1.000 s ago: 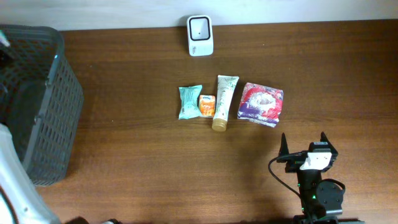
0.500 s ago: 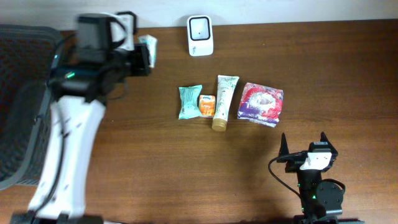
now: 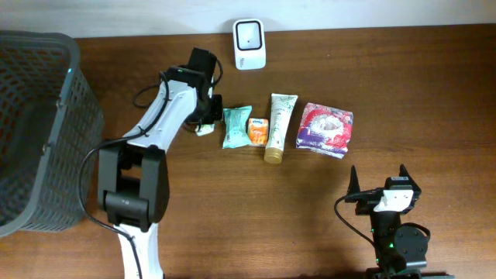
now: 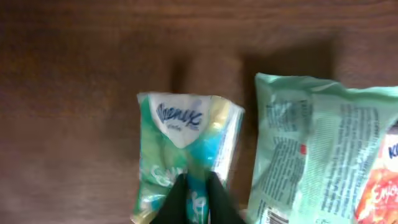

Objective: Scan the item barcode
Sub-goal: 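Lift the Kleenex pack out and place it left of the wipes, then move the right gripper to the floral package and grasp it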

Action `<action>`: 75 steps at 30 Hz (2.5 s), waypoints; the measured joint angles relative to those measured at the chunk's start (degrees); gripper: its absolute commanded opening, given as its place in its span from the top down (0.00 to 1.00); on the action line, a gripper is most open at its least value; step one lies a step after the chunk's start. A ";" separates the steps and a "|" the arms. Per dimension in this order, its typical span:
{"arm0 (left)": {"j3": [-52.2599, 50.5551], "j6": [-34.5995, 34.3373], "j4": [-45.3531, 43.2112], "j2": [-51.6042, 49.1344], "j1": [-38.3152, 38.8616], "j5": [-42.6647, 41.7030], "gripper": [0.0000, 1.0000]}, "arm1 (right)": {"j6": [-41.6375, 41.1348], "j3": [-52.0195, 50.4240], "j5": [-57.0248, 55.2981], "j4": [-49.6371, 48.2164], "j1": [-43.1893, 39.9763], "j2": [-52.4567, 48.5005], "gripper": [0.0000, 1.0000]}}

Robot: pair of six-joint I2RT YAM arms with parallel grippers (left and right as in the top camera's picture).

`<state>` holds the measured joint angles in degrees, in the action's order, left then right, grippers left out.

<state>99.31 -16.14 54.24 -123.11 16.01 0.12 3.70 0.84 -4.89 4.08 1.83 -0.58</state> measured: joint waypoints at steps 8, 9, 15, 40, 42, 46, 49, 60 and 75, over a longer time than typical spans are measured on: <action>9.75 -0.37 12.28 -0.11 -1.49 0.57 0.01 | -0.04 0.00 -0.02 0.02 0.00 0.00 0.01; 15.89 -0.37 15.43 0.02 -2.43 0.61 0.01 | -0.02 0.00 0.00 0.02 0.00 0.00 0.01; 30.03 -0.37 24.85 9.92 -4.92 0.79 0.01 | 0.00 0.00 0.00 0.00 0.00 0.00 0.01; 30.77 -0.37 32.79 15.65 -6.99 5.55 0.01 | -0.50 -0.15 10.91 -5.55 -0.04 0.00 0.01; 30.77 -0.37 32.85 15.65 -6.99 5.77 0.01 | -2.36 -0.17 19.50 -15.54 -0.02 -0.24 0.01; 30.77 -0.37 32.92 15.65 -6.99 5.92 0.01 | -5.20 1.14 20.74 -44.19 -0.04 -0.22 0.01; 30.77 -0.37 32.92 15.65 -6.99 5.92 0.01 | -2.84 9.05 16.28 -37.05 -0.04 -4.11 0.01; 30.75 -0.37 32.83 15.61 -6.99 5.97 0.01 | 7.89 75.41 12.31 41.92 -0.07 -65.90 0.01; 30.77 -0.37 32.96 15.61 -6.99 5.95 0.01 | -0.52 91.45 35.95 63.36 -12.28 -112.93 0.09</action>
<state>130.08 -16.51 87.20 -107.50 9.02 6.07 3.18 92.29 31.07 67.44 -10.46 -113.51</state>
